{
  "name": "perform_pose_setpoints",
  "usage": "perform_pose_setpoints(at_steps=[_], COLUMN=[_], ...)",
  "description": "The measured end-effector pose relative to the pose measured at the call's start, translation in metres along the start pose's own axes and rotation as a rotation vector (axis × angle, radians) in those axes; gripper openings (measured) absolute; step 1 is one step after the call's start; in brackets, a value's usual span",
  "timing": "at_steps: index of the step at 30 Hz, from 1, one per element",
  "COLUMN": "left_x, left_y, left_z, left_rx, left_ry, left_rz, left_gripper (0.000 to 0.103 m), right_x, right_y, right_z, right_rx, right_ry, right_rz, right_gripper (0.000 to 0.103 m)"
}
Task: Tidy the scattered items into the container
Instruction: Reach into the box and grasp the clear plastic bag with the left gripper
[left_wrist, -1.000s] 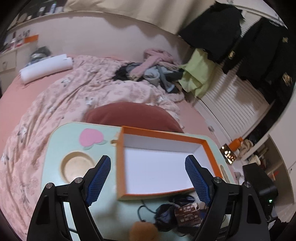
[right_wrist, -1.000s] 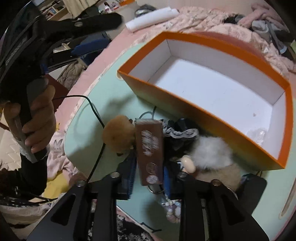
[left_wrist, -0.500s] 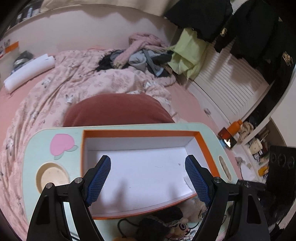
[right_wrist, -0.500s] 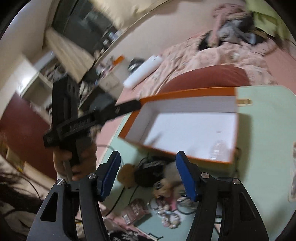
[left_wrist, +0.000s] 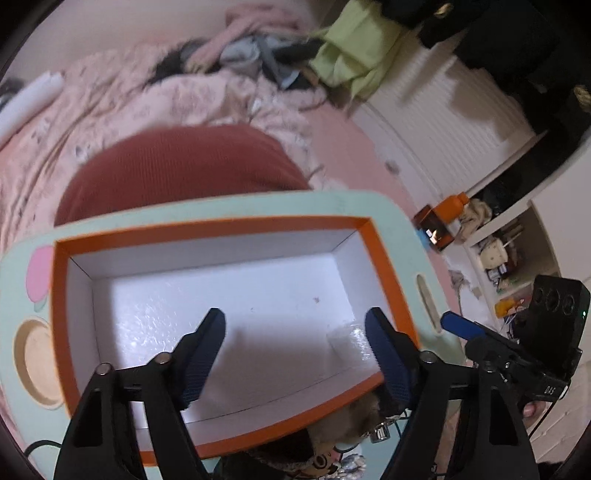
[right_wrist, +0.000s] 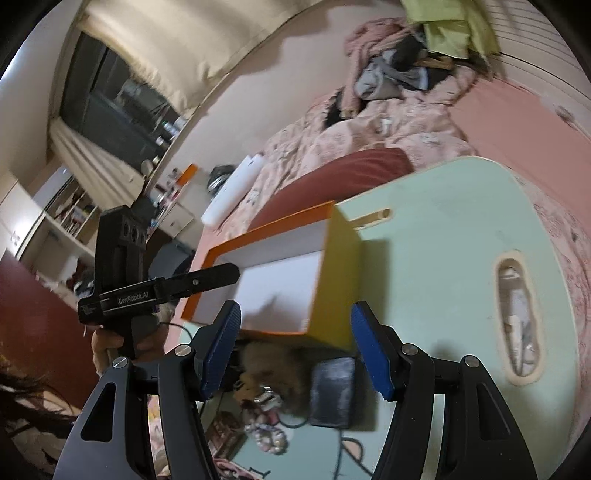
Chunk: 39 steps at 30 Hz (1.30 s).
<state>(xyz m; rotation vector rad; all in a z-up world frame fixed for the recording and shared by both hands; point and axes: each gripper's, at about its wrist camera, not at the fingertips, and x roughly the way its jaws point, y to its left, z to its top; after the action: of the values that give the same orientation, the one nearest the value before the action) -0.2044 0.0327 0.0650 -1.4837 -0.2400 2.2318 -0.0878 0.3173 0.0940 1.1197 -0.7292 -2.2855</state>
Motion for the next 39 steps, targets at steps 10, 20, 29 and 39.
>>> perform_pose_setpoints(at_steps=[10, 20, 29, 39], left_x=[0.042, 0.074, 0.068, -0.032], left_y=[-0.033, -0.049, -0.039, -0.029], left_z=[-0.008, -0.007, -0.006, -0.008], left_rx=[0.007, 0.052, 0.024, 0.034], left_ry=[0.19, 0.238, 0.21, -0.057], left_rz=[-0.163, -0.088, -0.143, -0.215], left_gripper=[0.064, 0.041, 0.024, 0.024], right_x=[0.003, -0.004, -0.006, -0.008], right_y=[-0.019, -0.032, -0.034, -0.026], right_z=[0.003, 0.002, -0.002, -0.004], right_rx=[0.041, 0.084, 0.099, 0.071], right_ry=[-0.016, -0.029, -0.032, -0.036], right_rz=[-0.004, -0.003, 0.001, -0.013], right_gripper=[0.063, 0.063, 0.063, 0.063])
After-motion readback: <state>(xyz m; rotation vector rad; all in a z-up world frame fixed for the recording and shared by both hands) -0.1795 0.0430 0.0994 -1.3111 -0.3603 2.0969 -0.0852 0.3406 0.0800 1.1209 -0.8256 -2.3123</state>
